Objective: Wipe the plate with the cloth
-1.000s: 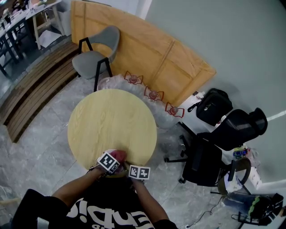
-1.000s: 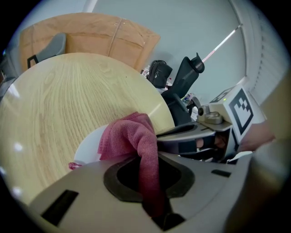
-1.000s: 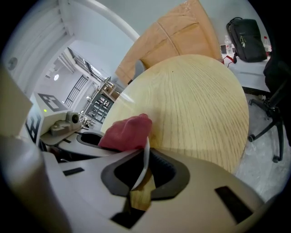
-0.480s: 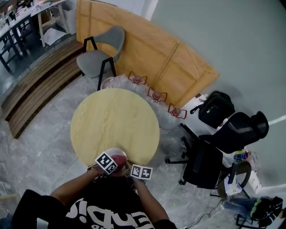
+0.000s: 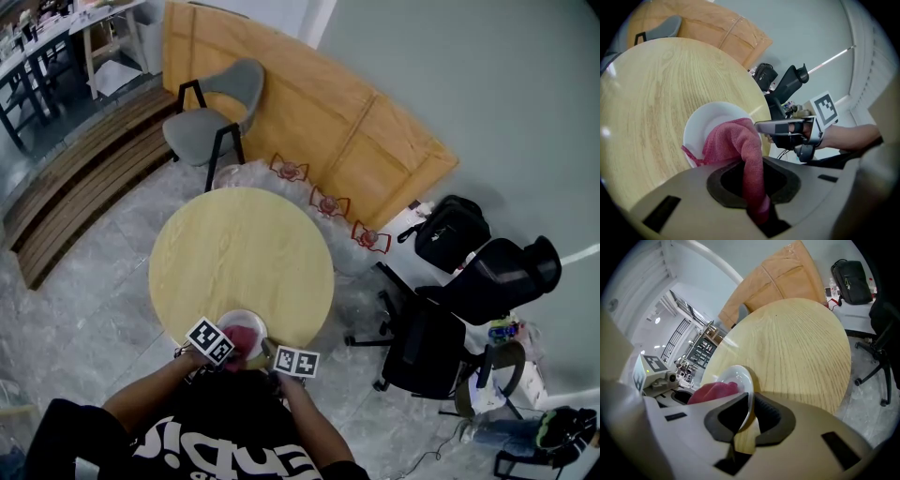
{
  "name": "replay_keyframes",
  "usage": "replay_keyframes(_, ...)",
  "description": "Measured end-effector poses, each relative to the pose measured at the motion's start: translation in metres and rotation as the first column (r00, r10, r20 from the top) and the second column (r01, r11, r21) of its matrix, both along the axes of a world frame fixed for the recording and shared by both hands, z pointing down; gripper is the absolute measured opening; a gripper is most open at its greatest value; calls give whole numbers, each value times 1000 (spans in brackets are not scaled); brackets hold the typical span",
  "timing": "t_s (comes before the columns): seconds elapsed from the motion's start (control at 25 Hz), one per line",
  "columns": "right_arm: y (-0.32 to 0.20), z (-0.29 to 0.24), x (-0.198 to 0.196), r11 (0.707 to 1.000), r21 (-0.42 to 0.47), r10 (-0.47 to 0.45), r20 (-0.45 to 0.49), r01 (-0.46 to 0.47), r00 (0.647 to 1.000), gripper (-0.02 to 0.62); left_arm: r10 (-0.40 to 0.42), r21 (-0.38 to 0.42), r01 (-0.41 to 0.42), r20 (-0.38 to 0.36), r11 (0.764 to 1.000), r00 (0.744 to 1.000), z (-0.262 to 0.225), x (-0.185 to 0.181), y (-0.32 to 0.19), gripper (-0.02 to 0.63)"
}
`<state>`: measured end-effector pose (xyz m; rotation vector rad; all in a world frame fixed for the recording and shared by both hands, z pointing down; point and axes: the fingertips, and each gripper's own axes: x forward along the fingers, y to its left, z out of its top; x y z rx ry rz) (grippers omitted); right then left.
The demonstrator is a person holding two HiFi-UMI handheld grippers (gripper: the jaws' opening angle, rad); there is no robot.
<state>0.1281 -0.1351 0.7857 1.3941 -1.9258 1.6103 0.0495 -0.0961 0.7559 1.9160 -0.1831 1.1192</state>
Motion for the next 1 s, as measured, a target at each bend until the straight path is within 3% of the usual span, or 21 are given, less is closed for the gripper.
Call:
replay_keyframes(0.32, 6, 1, -3, 1000, -1, -10, -7, 10, 1000, 57, -96, 48, 95, 15, 994, 995, -5, -29, -22, 63)
replay_keyframes(0.6, 8, -3, -5, 1000, -4, -18, -12, 18, 1000, 57, -129, 116, 124, 40, 986, 991, -4, -36, -44, 63)
replay_keyframes(0.8, 8, -17, -4, 998, 34, -46, -48, 48, 998, 57, -131, 191, 136, -37, 972, 991, -31, -26, -65, 63)
replay_keyframes(1.0, -7, -68, -3, 989, 134, -61, -42, 66, 997, 57, -135, 241, 170, -155, 956, 979, -78, -12, -79, 63)
